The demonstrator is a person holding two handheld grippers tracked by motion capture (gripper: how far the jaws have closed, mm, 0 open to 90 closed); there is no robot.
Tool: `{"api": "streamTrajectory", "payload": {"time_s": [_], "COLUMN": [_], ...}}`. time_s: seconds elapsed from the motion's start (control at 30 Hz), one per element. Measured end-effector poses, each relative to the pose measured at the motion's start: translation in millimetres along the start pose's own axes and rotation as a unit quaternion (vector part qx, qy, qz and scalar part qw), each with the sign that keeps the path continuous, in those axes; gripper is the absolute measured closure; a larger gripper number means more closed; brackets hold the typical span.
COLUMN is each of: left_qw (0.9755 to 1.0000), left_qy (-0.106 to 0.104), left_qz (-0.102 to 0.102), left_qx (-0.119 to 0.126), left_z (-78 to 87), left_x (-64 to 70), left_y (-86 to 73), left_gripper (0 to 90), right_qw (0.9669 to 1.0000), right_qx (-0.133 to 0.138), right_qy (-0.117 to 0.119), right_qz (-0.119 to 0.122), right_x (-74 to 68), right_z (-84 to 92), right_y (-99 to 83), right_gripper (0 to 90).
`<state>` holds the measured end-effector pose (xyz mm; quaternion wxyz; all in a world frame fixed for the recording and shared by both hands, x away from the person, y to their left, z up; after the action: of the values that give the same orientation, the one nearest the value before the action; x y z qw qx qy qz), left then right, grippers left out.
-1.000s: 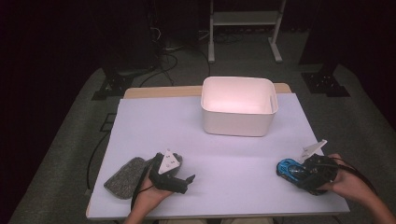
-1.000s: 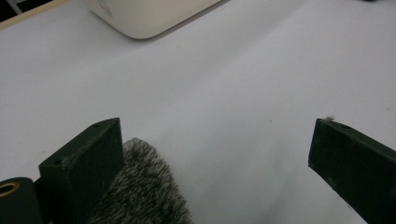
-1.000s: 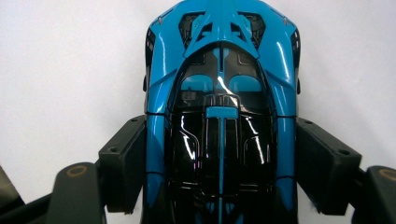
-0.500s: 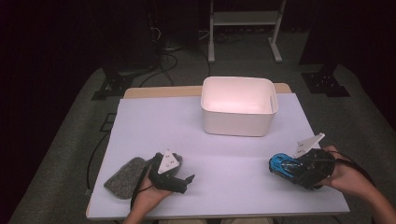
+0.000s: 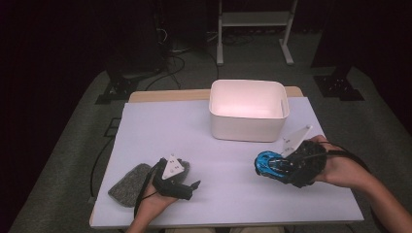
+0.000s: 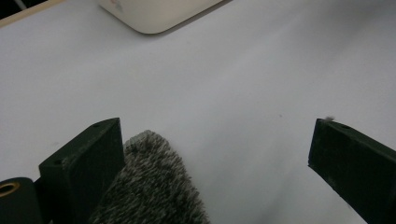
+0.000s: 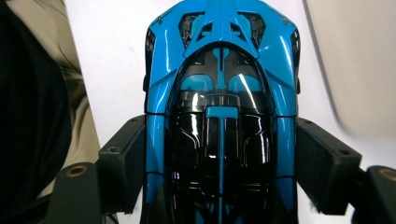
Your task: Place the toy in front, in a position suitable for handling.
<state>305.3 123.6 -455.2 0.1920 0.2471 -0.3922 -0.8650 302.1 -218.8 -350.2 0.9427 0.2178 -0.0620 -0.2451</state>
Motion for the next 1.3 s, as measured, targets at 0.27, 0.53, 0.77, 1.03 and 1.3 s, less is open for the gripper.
{"api": "streamTrajectory", "payload": {"time_s": [0.27,0.53,0.77,1.03,1.3], "left_qw": [1.0000,0.9996,0.9991,0.9986,0.9986], "left_qy": [0.006,0.019,0.025,0.033,0.031], "left_qz": [0.006,0.020,0.033,0.042,0.043], "left_qx": [0.001,0.000,-0.003,-0.006,-0.005], "left_z": [3.2,10.3,13.8,16.7,17.8], "left_x": [-6.1,-18.2,-27.1,-35.9,-37.0], "left_y": [-3.0,-8.9,-15.4,-21.7,-22.4], "left_gripper": [2.8,2.8,2.8,2.8,2.8], "right_qw": [0.9977,0.9946,0.9923,0.9891,0.9868], "right_qx": [0.002,-0.008,-0.017,-0.028,-0.050], "right_qy": [0.025,0.046,0.068,0.094,0.103], "right_qz": [0.064,0.093,0.102,0.110,0.115], "right_x": [-28.3,-42.6,-48.0,-53.5,-55.3], "right_z": [-9.2,-36.7,-70.8,-116.7,-155.1], "right_y": [53.2,76.4,85.4,93.6,93.6], "right_gripper": [25.2,25.2,25.2,25.2,25.2]}}
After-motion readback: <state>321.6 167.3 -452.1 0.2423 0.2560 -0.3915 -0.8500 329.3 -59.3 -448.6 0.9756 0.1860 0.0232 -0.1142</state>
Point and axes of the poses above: each handheld gripper's, and its own axes: z roughly backward along the jaws, y roughly out of its top, x roughly to its right, the point moved 4 cm from there along -z, roughly forward along the jaws, and after that the axes turned 13 degrees about -z, right-handed, at the moved point
